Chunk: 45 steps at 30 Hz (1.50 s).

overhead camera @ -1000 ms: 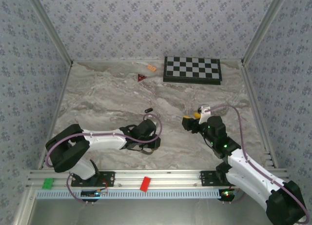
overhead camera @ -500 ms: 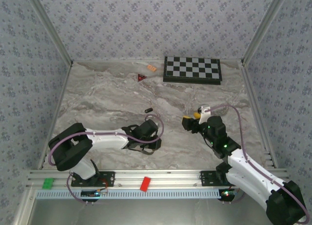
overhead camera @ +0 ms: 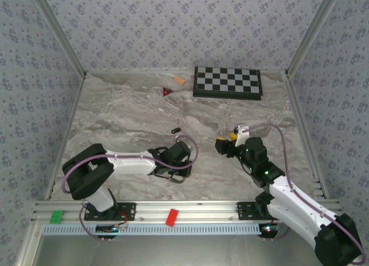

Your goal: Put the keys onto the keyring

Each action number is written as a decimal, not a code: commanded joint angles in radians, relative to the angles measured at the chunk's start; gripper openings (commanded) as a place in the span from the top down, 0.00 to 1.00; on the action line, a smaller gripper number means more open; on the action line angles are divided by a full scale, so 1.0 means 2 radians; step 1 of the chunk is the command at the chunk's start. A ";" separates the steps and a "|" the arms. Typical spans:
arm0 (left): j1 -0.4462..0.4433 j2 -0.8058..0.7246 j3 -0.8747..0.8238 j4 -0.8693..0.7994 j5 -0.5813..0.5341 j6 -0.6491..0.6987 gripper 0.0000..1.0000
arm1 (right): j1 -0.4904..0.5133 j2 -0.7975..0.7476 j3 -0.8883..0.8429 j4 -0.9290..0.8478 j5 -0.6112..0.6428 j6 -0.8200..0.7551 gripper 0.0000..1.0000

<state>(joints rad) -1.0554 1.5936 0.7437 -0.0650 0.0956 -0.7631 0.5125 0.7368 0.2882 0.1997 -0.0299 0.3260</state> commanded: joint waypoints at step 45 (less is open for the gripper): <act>0.062 -0.216 0.035 0.029 0.058 0.199 1.00 | -0.004 0.040 0.080 0.070 -0.244 0.049 0.41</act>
<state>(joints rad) -0.9451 1.1927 0.7578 -0.0456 0.1463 -0.4480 0.5133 0.8211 0.3862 0.3397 -0.4858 0.4122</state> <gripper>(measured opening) 0.058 0.592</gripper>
